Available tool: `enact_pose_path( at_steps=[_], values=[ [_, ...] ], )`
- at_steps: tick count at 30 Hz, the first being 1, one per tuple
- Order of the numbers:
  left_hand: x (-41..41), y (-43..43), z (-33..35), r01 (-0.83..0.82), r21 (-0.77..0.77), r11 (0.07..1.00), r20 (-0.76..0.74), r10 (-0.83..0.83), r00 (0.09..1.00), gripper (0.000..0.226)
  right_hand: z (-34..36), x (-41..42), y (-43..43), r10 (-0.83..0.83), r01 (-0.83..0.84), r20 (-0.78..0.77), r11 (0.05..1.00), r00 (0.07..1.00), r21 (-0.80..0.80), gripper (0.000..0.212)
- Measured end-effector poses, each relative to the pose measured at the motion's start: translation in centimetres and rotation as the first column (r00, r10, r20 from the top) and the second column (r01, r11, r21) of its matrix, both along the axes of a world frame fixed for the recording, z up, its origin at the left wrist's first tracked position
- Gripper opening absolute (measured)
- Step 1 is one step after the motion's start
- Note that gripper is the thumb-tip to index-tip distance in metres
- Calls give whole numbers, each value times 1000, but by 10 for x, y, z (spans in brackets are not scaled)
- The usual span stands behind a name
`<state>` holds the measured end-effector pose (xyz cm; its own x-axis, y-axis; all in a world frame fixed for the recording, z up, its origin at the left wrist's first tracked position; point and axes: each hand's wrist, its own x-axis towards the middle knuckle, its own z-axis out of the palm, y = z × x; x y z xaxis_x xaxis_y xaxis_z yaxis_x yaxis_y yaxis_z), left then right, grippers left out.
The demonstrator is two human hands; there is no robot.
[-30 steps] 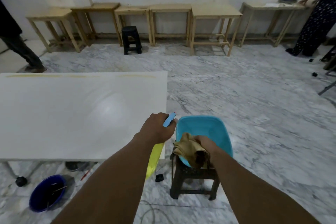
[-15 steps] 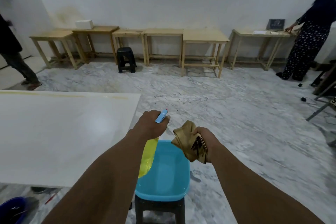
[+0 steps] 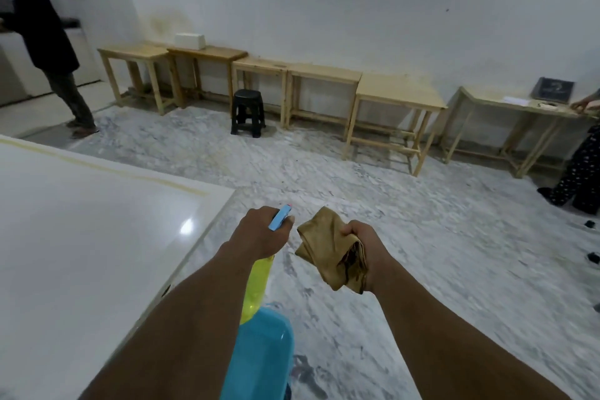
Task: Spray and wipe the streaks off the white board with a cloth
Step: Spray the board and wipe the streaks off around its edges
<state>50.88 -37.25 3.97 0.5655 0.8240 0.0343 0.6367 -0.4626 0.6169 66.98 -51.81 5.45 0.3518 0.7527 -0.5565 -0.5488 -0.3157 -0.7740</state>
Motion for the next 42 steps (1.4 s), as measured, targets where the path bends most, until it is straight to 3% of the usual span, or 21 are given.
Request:
enact_pose_path(
  at_steps=[5, 8, 9, 14, 18, 23, 24, 26, 27, 29, 30, 32, 33, 35, 36, 38, 42],
  values=[
    [68, 21, -12, -10, -46, 999, -40, 8, 999, 37, -10, 78, 33, 67, -67, -15, 997, 998, -38, 36],
    [71, 22, -12, -17, -85, 996, -29, 15, 999, 42, -19, 81, 42, 64, -66, -52, 997, 997, -43, 38],
    [111, 42, -1, -39, -47, 998, -40, 38, 998, 44, -13, 116, 65, 95, -98, -56, 993, 994, -63, 39],
    [152, 81, 20, -82, -10, 997, -48, 81, 996, 40, -13, 160, 118, 157, -158, -27, 986, 987, -55, 46],
    [199, 135, 12, -241, 78, 967, -63, 246, 967, 37, -23, 226, 200, 299, -301, -42, 953, 953, -28, 46],
    [226, 172, 22, -361, 49, 931, -40, 363, 931, 49, -14, 266, 272, 406, -406, -14, 914, 914, 22, 45],
    [233, 201, 26, -452, 55, 890, -6, 453, 892, 49, -10, 275, 318, 497, -497, -18, 867, 867, 15, 41],
    [232, 207, 31, -481, 20, 877, 22, 480, 877, 47, 0, 271, 331, 520, -520, -6, 854, 854, 29, 36],
    [229, 231, 26, -563, 23, 826, 21, 563, 826, 47, -3, 266, 376, 605, -604, -24, 797, 796, 14, 36],
    [230, 235, 26, -568, -14, 823, 5, 568, 823, 48, -3, 267, 388, 619, -618, -28, 785, 785, 30, 38],
    [222, 267, 20, -648, 0, 762, 7, 648, 762, 47, -7, 258, 438, 687, -686, -48, 727, 725, 22, 38],
    [216, 276, 23, -680, -77, 729, 15, 683, 731, 45, -9, 257, 454, 693, -693, -25, 721, 720, 33, 34],
    [202, 314, 18, -749, -54, 660, 25, 751, 660, 45, -15, 243, 509, 757, -755, -46, 654, 652, 56, 33],
    [192, 324, 19, -763, -93, 640, 26, 768, 640, 43, -17, 241, 525, 768, -767, -12, 640, 640, 44, 33],
    [180, 368, 15, -800, -80, 595, 33, 804, 594, 43, -18, 228, 581, 810, -809, -28, 586, 585, 41, 32],
    [178, 379, 20, -806, -96, 584, 23, 811, 585, 43, -15, 229, 599, 799, -798, 6, 601, 602, 43, 30],
    [152, 467, 19, -866, -67, 495, -25, 867, 497, 44, -20, 198, 715, 843, -843, -37, 537, 536, 19, 31]
  ],
)
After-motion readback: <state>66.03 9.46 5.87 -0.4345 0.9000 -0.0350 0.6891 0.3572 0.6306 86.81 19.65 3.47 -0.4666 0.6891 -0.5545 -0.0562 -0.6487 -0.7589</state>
